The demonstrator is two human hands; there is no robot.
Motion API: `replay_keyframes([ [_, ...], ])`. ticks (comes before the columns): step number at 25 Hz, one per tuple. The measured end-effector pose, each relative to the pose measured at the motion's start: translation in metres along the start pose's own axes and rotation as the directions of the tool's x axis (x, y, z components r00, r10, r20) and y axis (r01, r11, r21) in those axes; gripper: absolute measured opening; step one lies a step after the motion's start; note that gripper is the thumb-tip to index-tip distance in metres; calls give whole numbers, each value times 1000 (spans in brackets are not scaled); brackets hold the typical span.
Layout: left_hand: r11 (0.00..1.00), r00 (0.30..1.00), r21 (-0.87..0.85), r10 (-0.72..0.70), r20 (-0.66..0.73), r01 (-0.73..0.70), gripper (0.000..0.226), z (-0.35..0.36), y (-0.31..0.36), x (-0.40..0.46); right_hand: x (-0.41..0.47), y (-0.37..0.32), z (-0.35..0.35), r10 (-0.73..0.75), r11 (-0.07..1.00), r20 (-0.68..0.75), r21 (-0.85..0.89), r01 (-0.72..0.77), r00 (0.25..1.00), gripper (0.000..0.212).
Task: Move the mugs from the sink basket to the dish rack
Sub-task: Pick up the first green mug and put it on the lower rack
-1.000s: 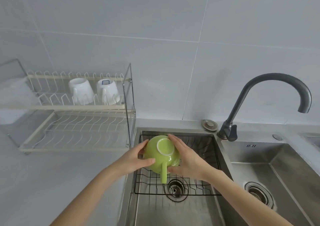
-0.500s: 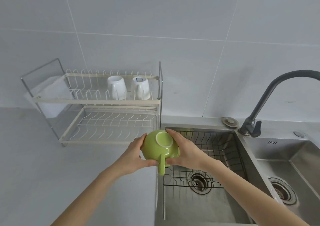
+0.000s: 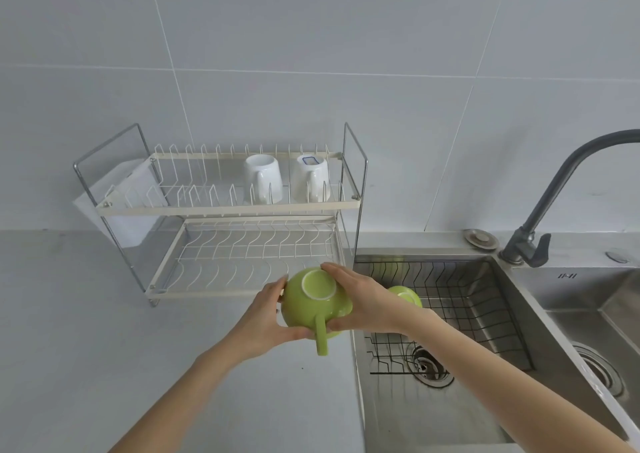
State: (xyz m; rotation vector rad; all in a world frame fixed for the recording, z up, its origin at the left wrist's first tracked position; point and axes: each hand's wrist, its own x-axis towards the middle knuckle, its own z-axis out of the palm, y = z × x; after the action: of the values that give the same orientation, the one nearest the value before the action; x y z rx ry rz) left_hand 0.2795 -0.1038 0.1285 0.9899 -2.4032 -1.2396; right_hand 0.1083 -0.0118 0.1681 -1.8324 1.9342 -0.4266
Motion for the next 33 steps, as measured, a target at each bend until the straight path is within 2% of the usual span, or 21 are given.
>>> replay_keyframes([
  [5, 999, 998, 21, 24, 58, -26, 137, -16, -12, 20, 25, -3, 0, 24, 999, 25, -47, -22, 999, 98],
  [9, 998, 998, 30, 53, 45, -54, 109, -25, -19, 46, 54, 1, -5, 50, 997, 41, -61, -47, 998, 96],
  [21, 982, 989, 175, -88, 122, 66, 119, -39, -53, 131, 142, 32, 2, 162, 986, 115, -68, -155, 980, 96],
  [26, 985, 982, 149, -114, 151, 91, 123, -32, -57, 143, 154, 44, 7, 190, 981, 138, -64, -182, 972, 95],
  [30, 989, 978, 99, -126, 166, 111, 116, -29, -61, 148, 157, 48, 9, 206, 978, 153, -57, -199, 967, 95],
  [33, 988, 981, 97, -131, 141, 118, 102, -30, -61, 150, 160, 48, 12, 218, 976, 143, -40, -215, 965, 95],
])
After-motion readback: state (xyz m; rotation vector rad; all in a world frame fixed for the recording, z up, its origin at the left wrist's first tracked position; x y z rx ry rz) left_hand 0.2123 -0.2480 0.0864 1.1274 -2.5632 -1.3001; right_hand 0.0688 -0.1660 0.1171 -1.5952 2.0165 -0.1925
